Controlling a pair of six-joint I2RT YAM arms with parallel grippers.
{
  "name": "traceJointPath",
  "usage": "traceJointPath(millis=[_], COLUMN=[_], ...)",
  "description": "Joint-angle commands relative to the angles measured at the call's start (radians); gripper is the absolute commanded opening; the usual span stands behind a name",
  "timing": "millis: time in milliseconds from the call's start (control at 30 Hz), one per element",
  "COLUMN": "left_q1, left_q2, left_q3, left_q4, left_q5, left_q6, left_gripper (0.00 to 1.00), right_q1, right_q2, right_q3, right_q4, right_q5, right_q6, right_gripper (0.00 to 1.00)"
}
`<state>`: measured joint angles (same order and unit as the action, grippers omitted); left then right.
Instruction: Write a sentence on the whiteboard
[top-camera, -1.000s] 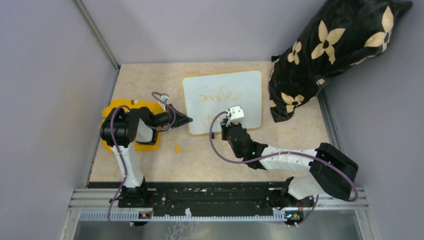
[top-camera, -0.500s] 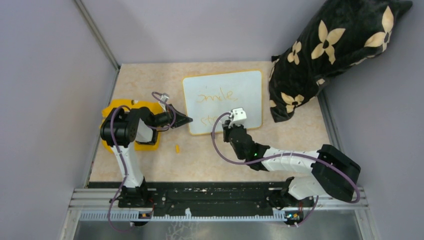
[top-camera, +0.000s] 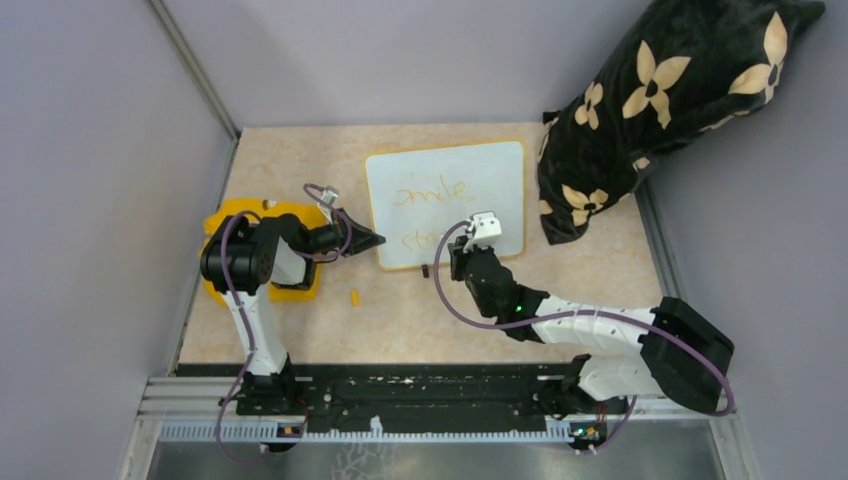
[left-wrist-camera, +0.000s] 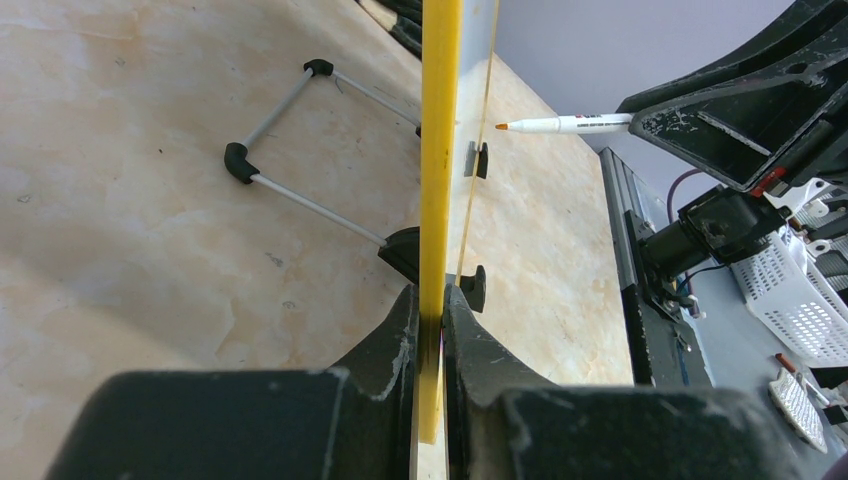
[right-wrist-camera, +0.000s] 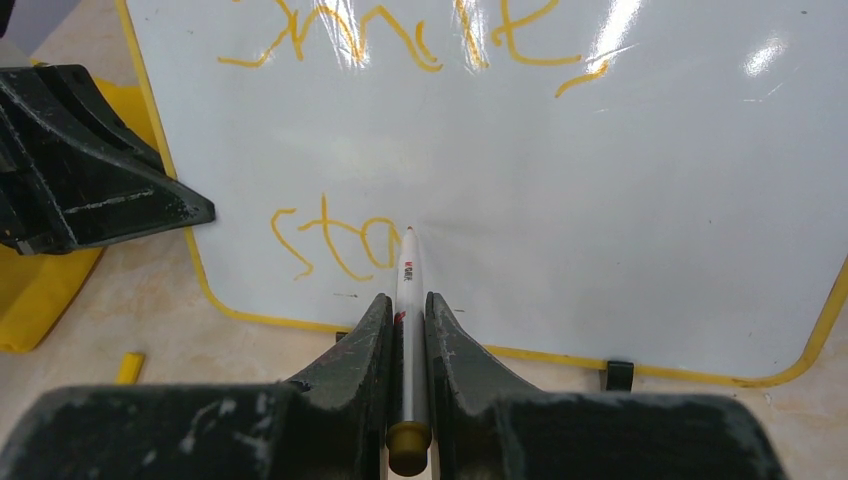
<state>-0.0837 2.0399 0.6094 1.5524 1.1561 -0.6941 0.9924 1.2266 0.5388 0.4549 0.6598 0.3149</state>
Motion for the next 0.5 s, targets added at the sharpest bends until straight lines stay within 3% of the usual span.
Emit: traceJointPath(millis=[0, 467], left_q1=[-0.004, -0.005], left_q2=[0.006, 0.006], left_q3=[0.016, 0.018], left_q4=[0.054, 0.051], left_q5=[-0.030, -0.028], left_q6=[0.029, 0.028], left_gripper=[0.00, 0.00], right_q1=[-0.008, -0.022], right_q2=[0.004, 0.065], right_q3=[0.057, 0.078], right_q4=[0.037, 0.054], right_q5=[0.005, 0.006], right_q6=[-0.016, -0.024], right_gripper=[0.00, 0.00])
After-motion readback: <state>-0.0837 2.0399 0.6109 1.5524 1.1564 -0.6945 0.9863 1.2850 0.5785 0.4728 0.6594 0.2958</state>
